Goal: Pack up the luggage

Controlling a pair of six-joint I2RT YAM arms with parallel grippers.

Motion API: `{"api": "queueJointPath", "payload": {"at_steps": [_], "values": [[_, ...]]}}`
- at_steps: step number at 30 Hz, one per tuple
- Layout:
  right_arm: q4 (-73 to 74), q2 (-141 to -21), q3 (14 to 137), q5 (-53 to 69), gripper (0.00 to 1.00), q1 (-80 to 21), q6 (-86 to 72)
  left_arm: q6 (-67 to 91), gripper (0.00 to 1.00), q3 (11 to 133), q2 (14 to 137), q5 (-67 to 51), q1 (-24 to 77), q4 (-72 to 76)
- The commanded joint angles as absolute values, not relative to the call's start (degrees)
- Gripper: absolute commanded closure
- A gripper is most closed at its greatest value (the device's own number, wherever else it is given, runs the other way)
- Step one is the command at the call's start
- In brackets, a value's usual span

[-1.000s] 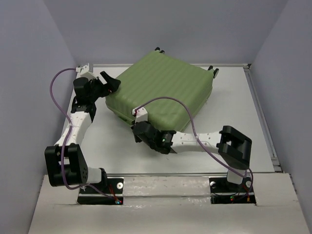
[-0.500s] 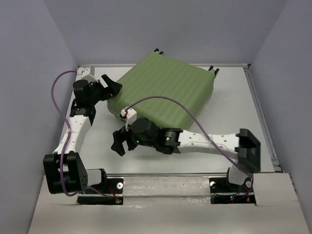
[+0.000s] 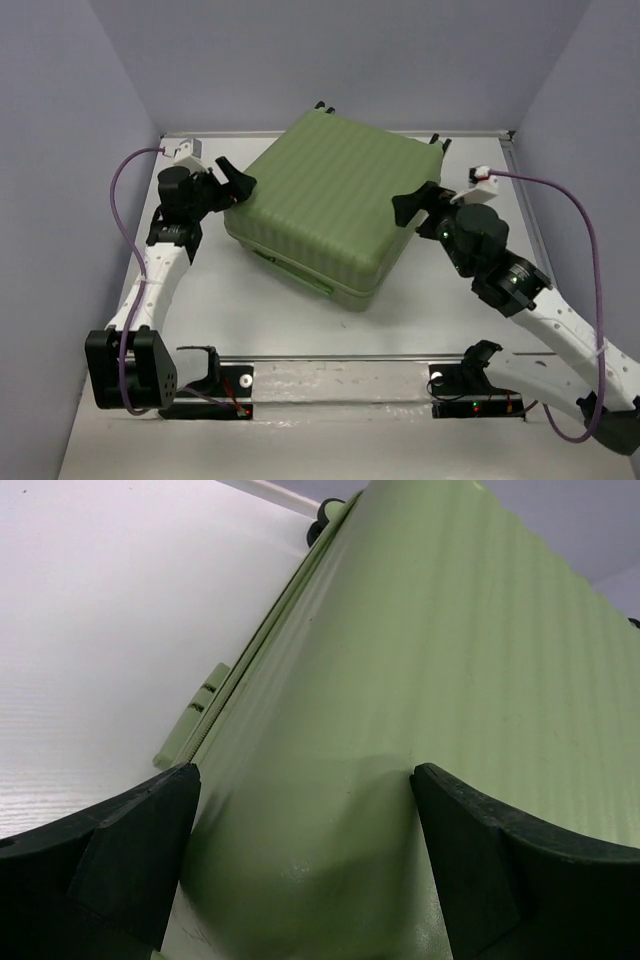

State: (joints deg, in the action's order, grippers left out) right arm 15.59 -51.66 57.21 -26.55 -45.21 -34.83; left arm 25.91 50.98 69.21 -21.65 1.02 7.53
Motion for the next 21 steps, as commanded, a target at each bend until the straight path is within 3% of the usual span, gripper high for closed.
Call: {"api": "queueJointPath", "payload": {"at_steps": [1, 6, 13, 16, 21], "values": [[19.4, -49.5, 55.0, -22.9, 0.0, -33.1, -36.1, 25.8, 0.04, 48.7, 67.3, -25.7, 7.1, 0.1], [17.4, -59.7, 56.4, -12.1, 0.0, -22.8, -35.5, 26.9, 0.04, 46.2, 63.8, -22.5, 11.0, 0.1], [10.2, -75.9, 62.2, 12.8, 0.0, -21.4, -33.9, 30.4, 0.04, 38.9, 59.2, -21.7, 16.9, 2.0], [4.7, -86.7, 69.1, 28.8, 0.0, -21.4, -32.8, 32.5, 0.04, 35.1, 56.0, -20.1, 23.2, 4.0], [4.3, -100.8, 88.6, 42.5, 0.0, -21.4, -33.0, 39.3, 0.05, 30.9, 51.6, -14.2, 35.5, 8.3]]}}
